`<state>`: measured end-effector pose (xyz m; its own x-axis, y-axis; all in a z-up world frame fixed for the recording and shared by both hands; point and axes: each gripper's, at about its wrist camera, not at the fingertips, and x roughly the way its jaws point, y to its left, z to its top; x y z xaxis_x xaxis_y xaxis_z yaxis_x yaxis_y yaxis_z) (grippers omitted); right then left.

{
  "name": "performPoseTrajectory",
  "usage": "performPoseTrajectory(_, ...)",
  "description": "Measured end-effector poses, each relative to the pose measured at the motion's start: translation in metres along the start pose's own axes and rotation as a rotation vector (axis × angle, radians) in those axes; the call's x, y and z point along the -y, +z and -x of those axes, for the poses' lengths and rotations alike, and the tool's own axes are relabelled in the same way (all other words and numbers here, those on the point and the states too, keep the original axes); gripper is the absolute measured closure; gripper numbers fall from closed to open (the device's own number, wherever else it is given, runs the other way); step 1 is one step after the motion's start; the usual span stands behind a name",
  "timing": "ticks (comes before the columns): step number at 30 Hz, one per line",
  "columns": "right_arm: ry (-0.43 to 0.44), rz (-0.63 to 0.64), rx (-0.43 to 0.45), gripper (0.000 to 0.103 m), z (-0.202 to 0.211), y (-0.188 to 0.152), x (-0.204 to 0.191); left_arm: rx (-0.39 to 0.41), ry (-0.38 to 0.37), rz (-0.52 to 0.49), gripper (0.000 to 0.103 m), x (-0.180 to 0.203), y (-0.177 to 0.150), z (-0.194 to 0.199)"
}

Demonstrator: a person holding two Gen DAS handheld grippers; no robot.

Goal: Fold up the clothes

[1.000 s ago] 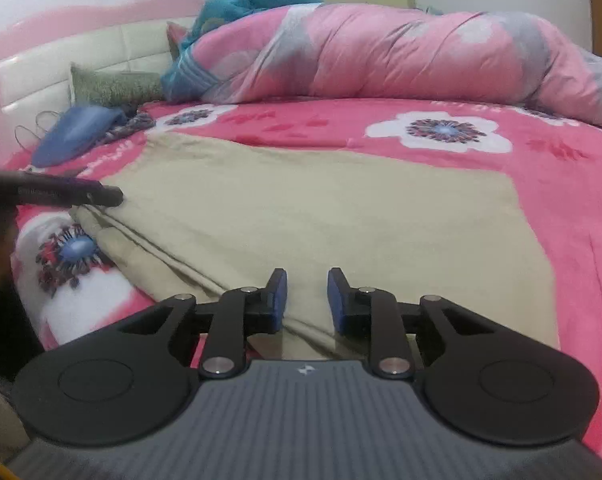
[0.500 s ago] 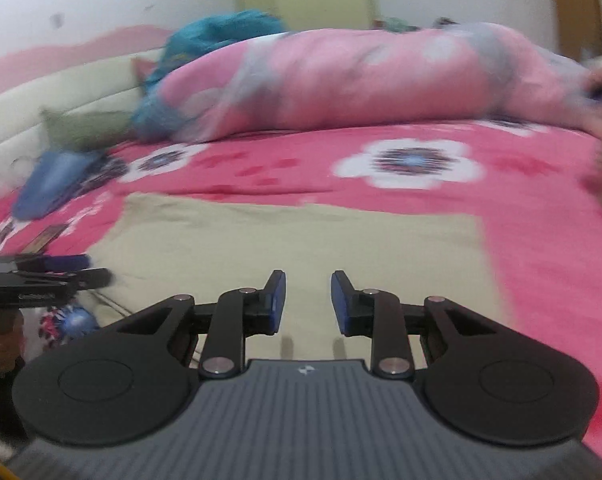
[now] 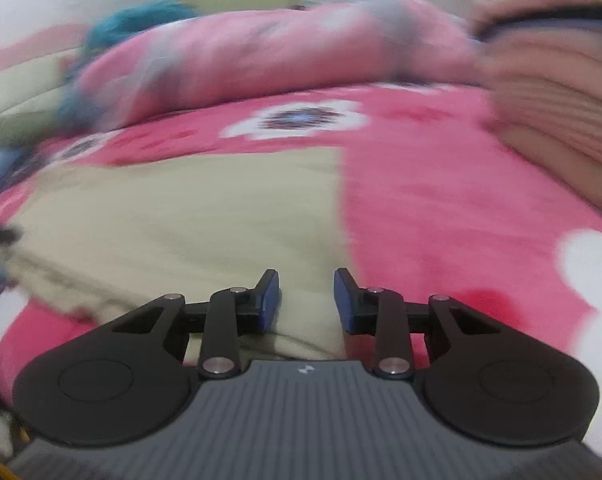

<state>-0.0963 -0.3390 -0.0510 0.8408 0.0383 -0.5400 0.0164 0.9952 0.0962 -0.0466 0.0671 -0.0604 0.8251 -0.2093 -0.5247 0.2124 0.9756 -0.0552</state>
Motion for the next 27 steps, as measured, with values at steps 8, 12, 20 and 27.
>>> performPoseTrajectory(8,0.31,0.268,0.102,0.074,0.008,-0.009,-0.107,-0.012,0.01,-0.001,0.031,0.002,0.003,0.0)
performPoseTrajectory(12,0.302,0.272,0.064,0.074,0.01,-0.033,-0.076,-0.001,0.007,-0.008,0.03,0.002,0.001,0.0)
performPoseTrajectory(20,0.276,0.019,-0.04,0.075,0.043,-0.024,0.011,0.003,-0.023,0.007,0.03,-0.005,0.006,0.008)
performPoseTrajectory(27,0.436,0.124,0.065,0.062,0.043,0.018,-0.03,0.107,-0.096,-0.043,0.014,0.006,0.035,0.033)
